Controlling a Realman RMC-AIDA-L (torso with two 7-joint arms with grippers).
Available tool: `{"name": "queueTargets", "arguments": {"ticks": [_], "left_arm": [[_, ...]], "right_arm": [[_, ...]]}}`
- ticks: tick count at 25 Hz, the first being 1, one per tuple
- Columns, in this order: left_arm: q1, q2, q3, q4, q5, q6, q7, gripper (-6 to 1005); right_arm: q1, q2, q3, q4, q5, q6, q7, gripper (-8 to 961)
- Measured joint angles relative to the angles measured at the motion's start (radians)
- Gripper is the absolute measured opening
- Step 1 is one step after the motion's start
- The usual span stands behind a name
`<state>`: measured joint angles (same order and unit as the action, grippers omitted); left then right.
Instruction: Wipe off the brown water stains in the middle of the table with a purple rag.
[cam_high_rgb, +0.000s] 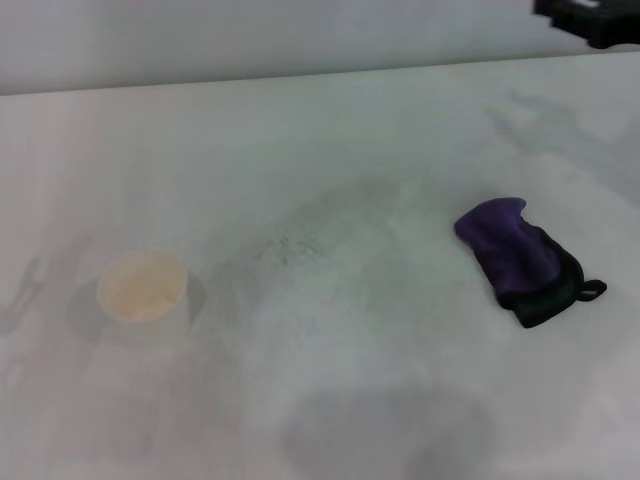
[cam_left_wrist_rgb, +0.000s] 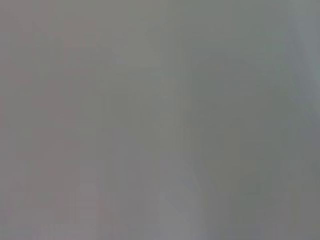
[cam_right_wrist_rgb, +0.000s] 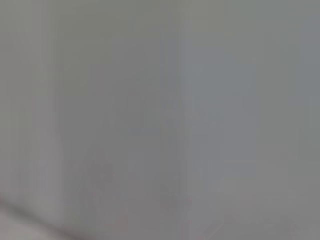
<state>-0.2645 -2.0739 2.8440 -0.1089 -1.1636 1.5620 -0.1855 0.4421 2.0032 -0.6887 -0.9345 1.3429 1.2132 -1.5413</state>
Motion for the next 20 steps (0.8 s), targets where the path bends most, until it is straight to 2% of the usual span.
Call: {"name": "queueTargets", "arguments": {"ticks": [4,9,14,19,20], "left_arm": [[0.002,0.000,0.000,0.000,-0.012,-0.016,0.000,887],[0.007,0.000,0.000,0.000,-0.047,-0.048,-0.007,887],[0.011,-0.002,0.000,0.006,-0.089,-0.055,-0.008,887],[0.005,-0.005,0.000,0.012,-0.118,-0.067,-0.008,887],[0.004,-0.005,0.000,0.012,-0.121,-0.067,-0.007,887]], "right_arm": [[-0.072,0.002,0.053,0.172,0.298,-0.029,-0.314,474],[-0.107,0.002,0.154,0.501,0.607,0.082,-0.811,475],[-0.112,0.003,0.188,0.746,0.740,0.170,-1.200,477],[-0.110,0.005,0.216,0.842,0.759,0.158,-1.317,478],[-0.111,0.006,0.230,0.850,0.760,0.144,-1.325,515]]}}
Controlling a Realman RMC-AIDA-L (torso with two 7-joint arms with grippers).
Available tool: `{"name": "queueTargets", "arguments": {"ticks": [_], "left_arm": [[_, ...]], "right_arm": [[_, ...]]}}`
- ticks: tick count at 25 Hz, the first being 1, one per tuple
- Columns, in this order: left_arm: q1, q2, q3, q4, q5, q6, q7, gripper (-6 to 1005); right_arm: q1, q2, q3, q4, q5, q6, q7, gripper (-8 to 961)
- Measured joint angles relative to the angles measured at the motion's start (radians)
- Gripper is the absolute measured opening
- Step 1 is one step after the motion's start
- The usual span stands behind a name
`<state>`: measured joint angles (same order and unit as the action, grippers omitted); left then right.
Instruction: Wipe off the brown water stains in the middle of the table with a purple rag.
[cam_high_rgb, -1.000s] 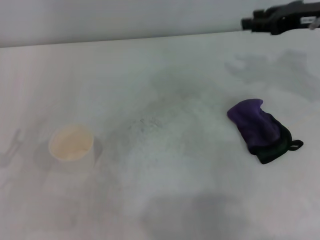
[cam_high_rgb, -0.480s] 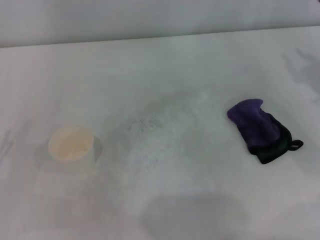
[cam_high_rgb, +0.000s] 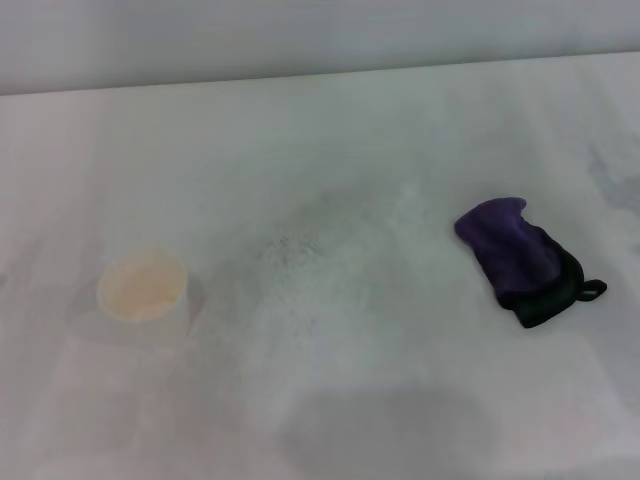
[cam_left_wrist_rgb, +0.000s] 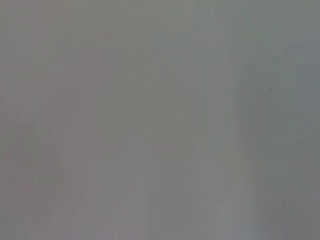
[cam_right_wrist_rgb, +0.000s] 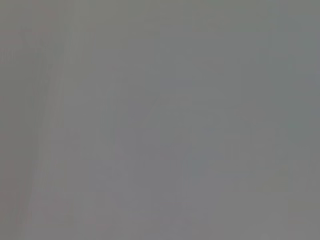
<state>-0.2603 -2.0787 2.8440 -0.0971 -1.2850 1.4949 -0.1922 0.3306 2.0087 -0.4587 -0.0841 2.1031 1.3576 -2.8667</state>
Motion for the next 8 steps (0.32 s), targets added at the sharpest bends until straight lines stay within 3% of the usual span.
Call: {"name": "queueTargets", "arguments": {"ticks": [4,8], "left_arm": [[0.000,-0.002,0.000,0.005,-0.007,0.009,0.007,887],[0.002,-0.002,0.000,0.055,-0.043,0.008,0.082,887]], "right_arm": [[0.000,0.000,0.006,-0.001,0.000,-0.039,-0.031,661],[0.011,0.001,0.015,-0.009,0.002,-0.089,-0.084,661]]}}
